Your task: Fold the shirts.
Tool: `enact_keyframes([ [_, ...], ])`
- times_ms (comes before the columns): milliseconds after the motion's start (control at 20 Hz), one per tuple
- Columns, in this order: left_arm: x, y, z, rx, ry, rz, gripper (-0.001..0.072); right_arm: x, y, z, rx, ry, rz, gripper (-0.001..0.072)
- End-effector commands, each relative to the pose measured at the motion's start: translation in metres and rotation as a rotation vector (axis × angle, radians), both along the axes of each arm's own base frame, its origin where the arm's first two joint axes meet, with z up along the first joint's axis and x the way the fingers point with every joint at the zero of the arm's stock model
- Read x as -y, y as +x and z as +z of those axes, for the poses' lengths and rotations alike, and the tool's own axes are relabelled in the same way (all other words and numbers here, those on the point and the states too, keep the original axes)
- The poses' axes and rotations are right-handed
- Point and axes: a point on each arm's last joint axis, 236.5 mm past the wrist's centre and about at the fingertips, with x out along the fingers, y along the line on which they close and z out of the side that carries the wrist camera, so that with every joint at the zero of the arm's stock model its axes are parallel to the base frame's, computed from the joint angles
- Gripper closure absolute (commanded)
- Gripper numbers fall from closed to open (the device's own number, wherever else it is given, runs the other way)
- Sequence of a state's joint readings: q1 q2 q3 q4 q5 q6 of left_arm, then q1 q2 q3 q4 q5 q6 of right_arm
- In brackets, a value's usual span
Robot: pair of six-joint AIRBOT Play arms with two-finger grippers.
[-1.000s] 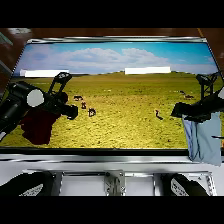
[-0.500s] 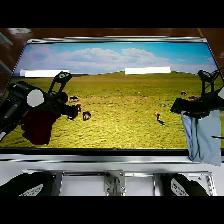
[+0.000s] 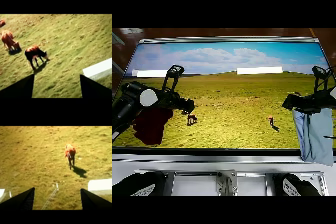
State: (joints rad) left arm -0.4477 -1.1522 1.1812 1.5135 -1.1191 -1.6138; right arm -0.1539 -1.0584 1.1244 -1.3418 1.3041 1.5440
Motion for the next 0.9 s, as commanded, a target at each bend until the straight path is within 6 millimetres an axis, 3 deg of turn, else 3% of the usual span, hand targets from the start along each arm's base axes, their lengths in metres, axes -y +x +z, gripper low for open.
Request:
enact_keyframes([
  [0,-0.035,0.014,-0.010,-0.009,0.072,0.133,0.0026,0.001,0.005,0.001,0.020,-0.003,-0.002,0.0026],
  [300,-0.196,0.036,-0.042,-0.128,0.135,0.550,0.0027,0.001,0.006,0.002,0.028,-0.003,-0.003,0.0025],
  [400,-0.233,0.031,-0.065,-0.203,0.131,0.661,0.0027,0.001,0.007,0.002,0.032,-0.003,-0.004,0.0025],
  [550,-0.251,0.022,-0.110,-0.343,0.147,0.711,0.0026,0.000,0.007,0.002,0.033,-0.002,0.003,0.0026],
  [850,-0.250,0.015,-0.174,-0.491,0.179,0.700,0.0027,0.000,0.010,0.004,0.049,0.000,0.003,0.0025],
])
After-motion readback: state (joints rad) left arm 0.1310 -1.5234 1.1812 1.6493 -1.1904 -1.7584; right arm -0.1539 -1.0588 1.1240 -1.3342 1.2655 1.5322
